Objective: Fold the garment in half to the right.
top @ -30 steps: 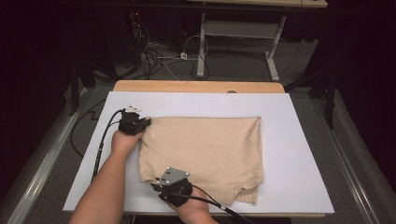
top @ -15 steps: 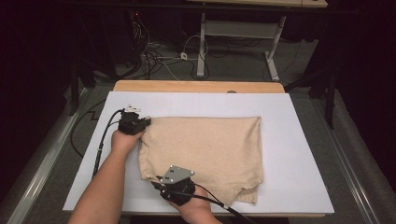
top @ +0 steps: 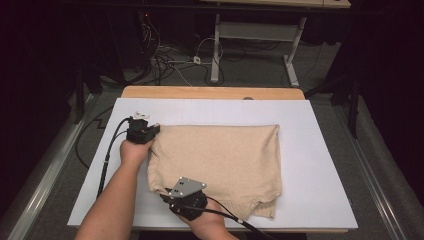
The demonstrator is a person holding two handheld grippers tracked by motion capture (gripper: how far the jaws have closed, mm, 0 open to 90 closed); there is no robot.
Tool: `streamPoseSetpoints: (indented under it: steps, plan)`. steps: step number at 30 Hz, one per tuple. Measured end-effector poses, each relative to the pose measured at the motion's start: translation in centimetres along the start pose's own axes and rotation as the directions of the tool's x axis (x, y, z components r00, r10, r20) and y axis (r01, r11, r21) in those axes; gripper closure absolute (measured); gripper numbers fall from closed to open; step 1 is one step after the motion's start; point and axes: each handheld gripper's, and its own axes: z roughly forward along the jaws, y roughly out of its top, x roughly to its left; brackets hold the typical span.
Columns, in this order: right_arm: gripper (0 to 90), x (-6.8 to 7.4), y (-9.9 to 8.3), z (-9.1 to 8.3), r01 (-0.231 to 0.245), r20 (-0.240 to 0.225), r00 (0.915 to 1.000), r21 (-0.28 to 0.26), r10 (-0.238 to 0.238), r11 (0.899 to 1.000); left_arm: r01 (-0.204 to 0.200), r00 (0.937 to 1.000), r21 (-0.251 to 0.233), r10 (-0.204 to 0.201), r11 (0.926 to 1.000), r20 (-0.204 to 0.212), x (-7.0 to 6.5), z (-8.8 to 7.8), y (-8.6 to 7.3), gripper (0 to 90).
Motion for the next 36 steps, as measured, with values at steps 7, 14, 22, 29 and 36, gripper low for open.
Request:
streamPoseSetpoints:
  steps: [7, 14, 22, 29, 36]
  plan:
    - [78.8, 0.1, 0.2, 0.3, -0.004, -0.014, 0.9999, -0.009, 0.004, 1.0, 0.001, 1.0, -0.02, -0.001, 0.9998, -0.01, 0.4, -0.6, -0.3, 80.7]
    - [78.8, 0.8, 0.5, 1.5, -0.001, -0.04, 0.9992, -0.014, 0.0, 1.0, -0.003, 0.9994, -0.007, 0.003, 1.0, -0.034, 1.8, -1.5, -0.7, 80.6]
    - [78.7, 2.1, 1.1, 3.2, 0.035, -0.067, 0.9971, 0.009, -0.034, 0.999, 0.005, 0.9982, -0.006, -0.005, 1.0, -0.06, 3.5, -2.9, -1.6, 80.6]
    - [78.7, 3.2, 2.0, 4.4, 0.05, -0.094, 0.9943, -0.002, -0.049, 0.999, 0.019, 0.9956, -0.01, -0.02, 0.9998, -0.091, 5.1, -4.4, -2.3, 80.5]
    - [78.5, 2.9, 2.3, 4.0, 0.037, -0.087, 0.9954, -0.022, -0.039, 0.999, 0.059, 0.9968, -0.049, -0.061, 0.9971, -0.051, 5.2, -5.3, -1.9, 80.5]
